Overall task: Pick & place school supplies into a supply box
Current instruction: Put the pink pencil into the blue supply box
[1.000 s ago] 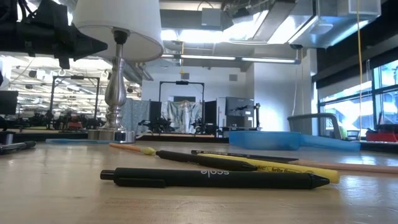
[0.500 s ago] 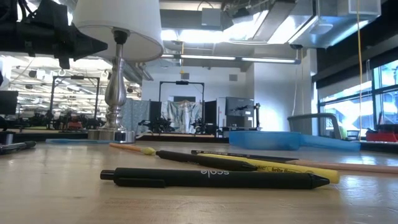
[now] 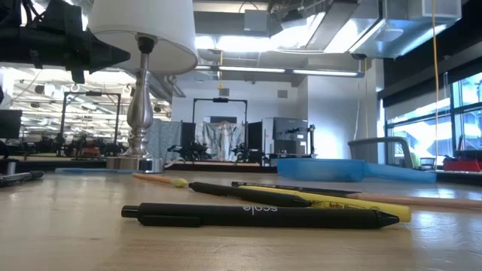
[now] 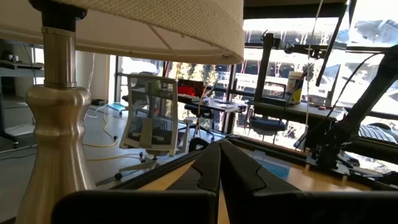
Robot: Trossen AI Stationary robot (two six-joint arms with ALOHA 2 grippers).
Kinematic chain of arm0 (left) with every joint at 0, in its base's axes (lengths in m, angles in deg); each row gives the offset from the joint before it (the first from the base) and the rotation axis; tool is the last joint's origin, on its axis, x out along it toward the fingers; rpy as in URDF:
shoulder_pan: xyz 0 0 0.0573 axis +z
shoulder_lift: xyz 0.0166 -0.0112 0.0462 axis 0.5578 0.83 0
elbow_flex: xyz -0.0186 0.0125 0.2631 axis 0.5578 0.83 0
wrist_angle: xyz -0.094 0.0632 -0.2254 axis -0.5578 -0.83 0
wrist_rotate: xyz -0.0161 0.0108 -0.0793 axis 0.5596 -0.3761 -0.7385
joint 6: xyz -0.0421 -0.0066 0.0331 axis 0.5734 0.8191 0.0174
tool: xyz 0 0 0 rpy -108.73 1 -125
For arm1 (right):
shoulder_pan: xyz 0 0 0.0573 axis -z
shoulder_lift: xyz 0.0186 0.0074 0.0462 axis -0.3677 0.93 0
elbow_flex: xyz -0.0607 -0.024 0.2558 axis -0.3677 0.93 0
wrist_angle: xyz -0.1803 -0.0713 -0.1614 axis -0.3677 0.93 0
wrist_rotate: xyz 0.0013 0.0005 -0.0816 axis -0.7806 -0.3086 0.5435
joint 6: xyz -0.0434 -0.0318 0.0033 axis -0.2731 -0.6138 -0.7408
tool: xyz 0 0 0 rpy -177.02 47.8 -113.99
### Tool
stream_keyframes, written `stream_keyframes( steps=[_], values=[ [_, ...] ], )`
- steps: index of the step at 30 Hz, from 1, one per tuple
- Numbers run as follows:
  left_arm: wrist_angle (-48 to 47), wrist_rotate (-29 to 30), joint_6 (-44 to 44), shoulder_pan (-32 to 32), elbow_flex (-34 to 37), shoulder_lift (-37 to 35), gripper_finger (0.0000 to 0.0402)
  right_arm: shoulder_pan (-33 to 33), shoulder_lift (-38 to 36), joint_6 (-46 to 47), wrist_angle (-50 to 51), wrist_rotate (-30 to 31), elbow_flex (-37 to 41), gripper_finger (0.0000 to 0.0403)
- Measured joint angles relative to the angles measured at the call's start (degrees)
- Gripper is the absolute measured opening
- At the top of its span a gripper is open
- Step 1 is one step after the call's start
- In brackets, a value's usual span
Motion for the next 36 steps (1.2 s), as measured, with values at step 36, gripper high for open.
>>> stream_keyframes(
  steps=[36],
  values=[
    [0.04,0.01,0.04,-0.02,0.00,0.00,0.0004,56.63,-30.95,-22.90,2.72,-8.01,-0.15,0.0037]
  ],
)
